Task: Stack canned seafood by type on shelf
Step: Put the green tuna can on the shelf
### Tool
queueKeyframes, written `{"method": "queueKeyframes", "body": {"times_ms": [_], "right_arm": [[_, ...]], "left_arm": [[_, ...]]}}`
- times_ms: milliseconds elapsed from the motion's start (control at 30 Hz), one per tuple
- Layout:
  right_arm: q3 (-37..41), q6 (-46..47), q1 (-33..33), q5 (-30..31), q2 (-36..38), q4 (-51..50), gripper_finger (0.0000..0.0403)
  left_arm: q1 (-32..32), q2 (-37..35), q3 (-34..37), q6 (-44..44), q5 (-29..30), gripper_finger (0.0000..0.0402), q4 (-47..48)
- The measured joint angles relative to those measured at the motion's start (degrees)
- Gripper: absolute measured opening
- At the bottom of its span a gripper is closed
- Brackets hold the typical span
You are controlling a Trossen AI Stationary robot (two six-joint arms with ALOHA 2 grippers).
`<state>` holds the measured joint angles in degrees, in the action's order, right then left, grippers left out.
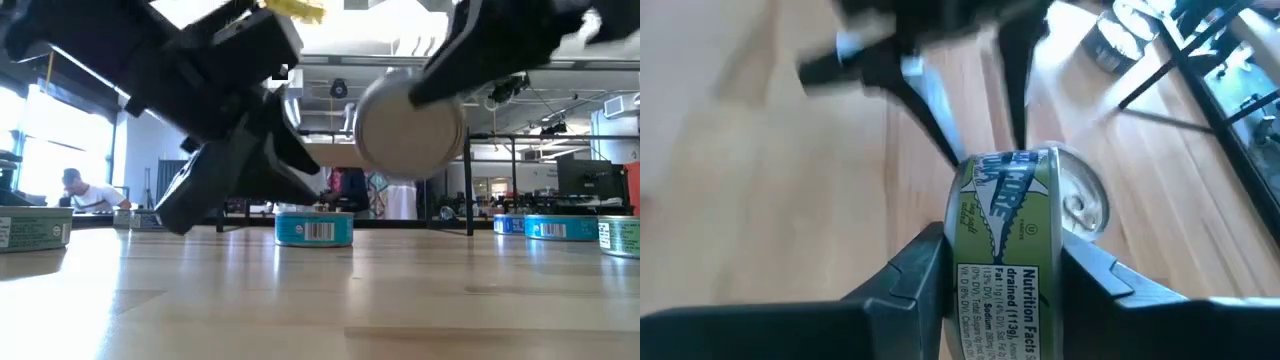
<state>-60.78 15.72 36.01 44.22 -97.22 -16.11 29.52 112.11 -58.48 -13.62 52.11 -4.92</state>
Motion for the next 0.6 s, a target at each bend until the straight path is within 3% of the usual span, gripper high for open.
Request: {"method": "queueKeyframes", "body": {"times_ms": [200, 333, 467, 600], "right_arm": [[0.1, 6.5, 4.6, 7.2, 4.5, -9.7, 0.0117], [0.1, 5.6, 7.1, 13.0, 7.9, -13.7, 0.0117], [0.0, -0.7, 6.4, 21.0, 12.6, -16.9, 0.0117], [0.0, -13.5, -2.0, 26.0, 19.5, -17.0, 0.0117]], "left_arm": [[1.0, -3.4, -0.2, 7.8, 3.4, 0.0177, 10.8], [1.4, -6.1, -0.1, 14.1, 5.0, 0.0172, 15.7], [1.6, -8.1, 4.3, 15.5, 5.9, 0.0168, 12.0], [1.0, -10.1, 10.4, 14.4, 5.0, 0.0166, 1.0]]}}
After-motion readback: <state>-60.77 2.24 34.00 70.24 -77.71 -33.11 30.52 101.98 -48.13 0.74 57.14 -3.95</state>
